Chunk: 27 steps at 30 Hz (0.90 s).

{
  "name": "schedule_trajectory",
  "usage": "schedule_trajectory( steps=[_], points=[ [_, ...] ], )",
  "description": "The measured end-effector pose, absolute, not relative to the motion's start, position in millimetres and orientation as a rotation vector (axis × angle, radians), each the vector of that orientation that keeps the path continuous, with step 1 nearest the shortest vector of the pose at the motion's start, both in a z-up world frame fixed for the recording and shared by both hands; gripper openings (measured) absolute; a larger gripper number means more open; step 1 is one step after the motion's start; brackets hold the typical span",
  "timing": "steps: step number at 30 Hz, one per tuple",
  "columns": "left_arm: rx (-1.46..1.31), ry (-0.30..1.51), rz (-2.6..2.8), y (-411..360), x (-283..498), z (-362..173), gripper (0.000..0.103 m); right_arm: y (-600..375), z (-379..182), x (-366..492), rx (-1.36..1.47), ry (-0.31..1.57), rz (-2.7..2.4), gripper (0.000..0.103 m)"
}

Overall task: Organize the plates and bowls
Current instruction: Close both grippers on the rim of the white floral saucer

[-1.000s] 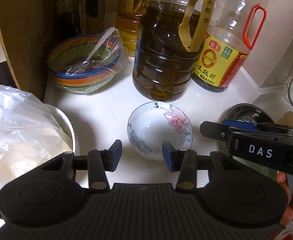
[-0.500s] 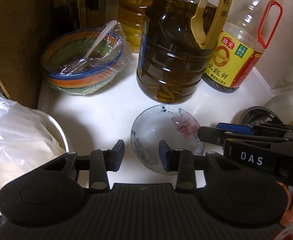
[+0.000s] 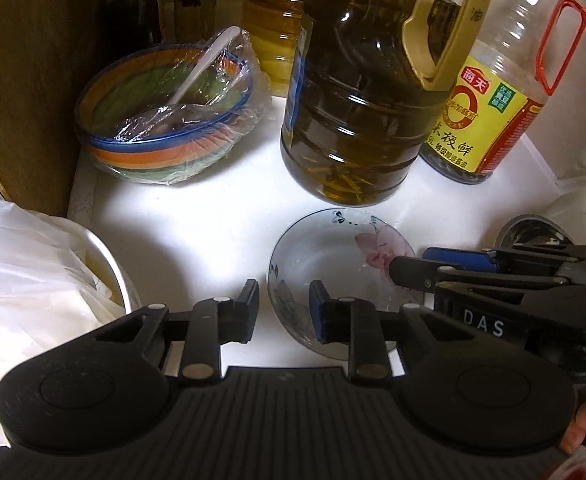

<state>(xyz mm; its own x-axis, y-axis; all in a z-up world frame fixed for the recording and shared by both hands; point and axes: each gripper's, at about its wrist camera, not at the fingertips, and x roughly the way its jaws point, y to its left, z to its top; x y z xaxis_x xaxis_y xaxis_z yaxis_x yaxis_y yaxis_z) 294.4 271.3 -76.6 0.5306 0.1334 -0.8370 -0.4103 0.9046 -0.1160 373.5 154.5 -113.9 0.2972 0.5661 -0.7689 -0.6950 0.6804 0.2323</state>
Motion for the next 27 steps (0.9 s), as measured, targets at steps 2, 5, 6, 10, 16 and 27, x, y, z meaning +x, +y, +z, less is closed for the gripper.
schedule_trajectory(
  steps=[2,5,6,10,16,27],
  points=[
    [-0.319,0.963,0.332,271.8,294.9,-77.8,0.021,155.4,-115.7,375.3,-0.154,0.958,0.845,0.026],
    [-0.322,0.963,0.333,272.3,295.4,-78.7,0.018,156.3,-117.9,376.4,-0.154,0.965,0.842,0.024],
    [-0.323,0.964,0.332,272.4,295.7,-78.9,0.018,156.3,-118.7,377.0,-0.150,0.969,0.843,0.022],
    [-0.325,0.967,0.332,272.3,296.6,-79.8,0.015,155.6,-121.5,377.8,-0.138,0.977,0.841,0.017],
    [-0.326,0.968,0.340,272.9,295.9,-81.3,0.009,156.1,-122.2,376.9,-0.125,0.975,0.851,0.008],
    [-0.331,0.965,0.333,270.2,291.0,-79.4,0.008,154.7,-120.1,374.8,-0.124,0.974,0.838,0.008]
  ],
)
